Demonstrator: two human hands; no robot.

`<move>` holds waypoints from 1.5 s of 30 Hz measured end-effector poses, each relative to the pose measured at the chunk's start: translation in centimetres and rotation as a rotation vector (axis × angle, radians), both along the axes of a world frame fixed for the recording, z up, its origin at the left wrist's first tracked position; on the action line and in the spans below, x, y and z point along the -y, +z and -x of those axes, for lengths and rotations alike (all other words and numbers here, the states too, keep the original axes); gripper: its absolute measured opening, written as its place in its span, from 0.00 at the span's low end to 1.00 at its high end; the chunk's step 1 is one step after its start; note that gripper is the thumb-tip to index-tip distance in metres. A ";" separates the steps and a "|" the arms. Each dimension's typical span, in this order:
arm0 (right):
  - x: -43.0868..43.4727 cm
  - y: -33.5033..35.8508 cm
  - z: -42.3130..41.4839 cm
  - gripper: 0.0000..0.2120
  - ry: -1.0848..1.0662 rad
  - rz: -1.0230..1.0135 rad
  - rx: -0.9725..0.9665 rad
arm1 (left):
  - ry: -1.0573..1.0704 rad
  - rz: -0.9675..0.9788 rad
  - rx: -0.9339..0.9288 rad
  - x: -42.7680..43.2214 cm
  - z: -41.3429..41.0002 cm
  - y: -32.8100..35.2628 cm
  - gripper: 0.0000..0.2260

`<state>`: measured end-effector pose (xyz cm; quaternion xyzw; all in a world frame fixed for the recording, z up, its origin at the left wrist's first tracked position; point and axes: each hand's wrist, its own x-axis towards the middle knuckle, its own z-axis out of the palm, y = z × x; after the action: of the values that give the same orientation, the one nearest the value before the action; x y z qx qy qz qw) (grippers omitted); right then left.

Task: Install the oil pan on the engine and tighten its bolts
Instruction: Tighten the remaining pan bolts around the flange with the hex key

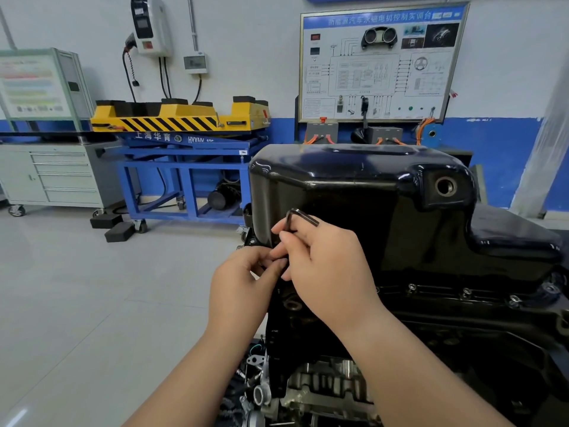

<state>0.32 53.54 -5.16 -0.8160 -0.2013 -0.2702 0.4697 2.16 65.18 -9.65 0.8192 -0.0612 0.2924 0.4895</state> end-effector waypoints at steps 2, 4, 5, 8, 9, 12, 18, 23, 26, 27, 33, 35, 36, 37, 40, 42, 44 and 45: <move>0.2 0.1 0.0 0.07 -0.015 0.005 0.010 | 0.003 0.008 0.001 -0.1 -0.1 -0.1 0.02; 0.3 0.0 0.0 0.06 -0.021 -0.010 0.022 | -0.008 0.022 -0.007 -0.2 -0.1 -0.1 0.02; 0.4 -0.1 0.0 0.06 -0.023 -0.020 0.028 | -0.014 0.029 -0.009 -0.2 0.0 -0.2 0.01; 0.4 -0.3 0.0 0.05 -0.012 -0.090 0.047 | -0.020 0.031 -0.009 -0.1 0.0 -0.2 0.02; 0.4 -0.4 -0.1 0.05 -0.004 -0.121 0.046 | -0.023 0.030 -0.009 -0.1 0.0 -0.2 0.03; 0.2 -0.7 -0.2 0.04 0.000 -0.179 0.034 | -0.044 0.053 -0.009 -0.1 0.1 -0.2 0.03; -0.3 -1.0 -0.2 0.07 -0.014 -0.132 0.040 | -0.060 0.050 0.009 0.4 0.3 0.2 0.02; 0.2 -0.5 -0.1 0.03 -0.046 -0.004 0.111 | -0.070 0.008 0.010 0.2 0.2 0.6 0.03; 0.4 0.4 0.1 0.04 -0.002 0.068 0.089 | -0.073 -0.015 -0.008 -0.2 -0.1 0.8 0.04; 0.4 0.8 0.1 0.05 0.018 0.105 0.080 | -0.062 -0.026 -0.007 -0.4 -0.2 0.9 0.07; 0.4 3.3 0.3 0.08 0.045 0.260 0.119 | -0.074 -0.055 -0.035 -1.0 -0.7 1.3 0.11; 0.3 4.4 0.4 0.10 0.030 0.299 0.157 | -0.069 -0.047 -0.048 -1.1 -0.9 1.2 0.10; 0.3 5.0 0.4 0.09 0.023 0.327 0.169 | -0.065 -0.041 -0.055 -1.2 -1.0 1.2 0.11; 0.3 5.6 0.4 0.08 0.012 0.362 0.177 | -0.063 -0.038 -0.063 -1.3 -1.1 1.1 0.11; 0.1 7.1 0.5 0.05 -0.029 0.559 0.236 | -0.062 -0.043 -0.072 -1.4 -1.4 1.0 0.12; 0.1 7.8 0.6 0.09 -0.080 0.762 0.347 | -0.060 -0.054 -0.081 -1.5 -1.5 1.0 0.10; 0.2 8.7 0.5 0.14 -0.130 0.946 0.518 | -0.060 -0.062 -0.076 -1.6 -1.5 0.9 0.11; 0.2 9.4 0.3 0.15 -0.118 1.006 0.569 | -0.062 -0.067 -0.074 -1.6 -1.4 1.0 0.11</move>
<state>-0.02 53.32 4.29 -0.8439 -0.3774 -0.3758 -0.0646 3.59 66.77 -8.69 0.8430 -0.0782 0.2442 0.4728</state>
